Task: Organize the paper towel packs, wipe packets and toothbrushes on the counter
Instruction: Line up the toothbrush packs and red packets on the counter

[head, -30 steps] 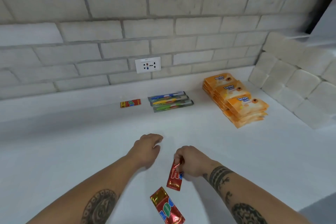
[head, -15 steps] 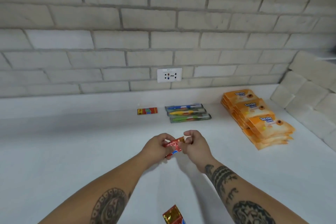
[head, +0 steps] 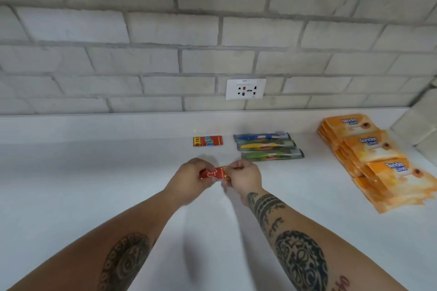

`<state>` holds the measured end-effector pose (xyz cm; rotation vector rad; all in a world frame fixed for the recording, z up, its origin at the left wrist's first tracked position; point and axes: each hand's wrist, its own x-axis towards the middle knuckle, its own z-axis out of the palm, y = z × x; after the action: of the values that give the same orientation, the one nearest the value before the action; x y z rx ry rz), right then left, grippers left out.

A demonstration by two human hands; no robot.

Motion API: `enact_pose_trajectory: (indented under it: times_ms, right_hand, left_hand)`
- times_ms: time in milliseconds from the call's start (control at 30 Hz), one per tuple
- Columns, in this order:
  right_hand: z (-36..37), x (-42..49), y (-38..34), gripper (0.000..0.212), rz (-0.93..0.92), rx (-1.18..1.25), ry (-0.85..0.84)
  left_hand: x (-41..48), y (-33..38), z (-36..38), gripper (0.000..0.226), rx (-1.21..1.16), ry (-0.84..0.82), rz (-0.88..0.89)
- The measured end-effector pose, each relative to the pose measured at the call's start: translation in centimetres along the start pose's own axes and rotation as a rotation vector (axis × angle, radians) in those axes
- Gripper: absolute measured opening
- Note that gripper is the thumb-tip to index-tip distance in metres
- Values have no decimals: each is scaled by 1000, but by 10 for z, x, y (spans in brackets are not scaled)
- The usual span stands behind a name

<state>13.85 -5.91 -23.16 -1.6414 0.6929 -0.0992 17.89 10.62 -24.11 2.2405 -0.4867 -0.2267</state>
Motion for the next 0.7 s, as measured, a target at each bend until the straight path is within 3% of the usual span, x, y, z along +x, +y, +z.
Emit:
enact_pose_trajectory:
  times_ms: [100,233,333,433,700]
  right_hand:
    - [14,15,8,3,-158,-211,-48]
    - [21,31,19,18,-509,-724,-82]
    - [19,35,23,28,-682,-991,-55]
    - [18,37,21,34,-720,-1041,-23]
    - [21,49,4,57,-542,-1145,-208]
  left_hand:
    - [16,-19,3,19,209,23,59]
    - [31,-35,8,23,498,115,172]
    - [36,-37,11,25,580,209,201]
    - [38,-38,16,24,615,209,233]
    - [52,-35,11,31,572,133,219]
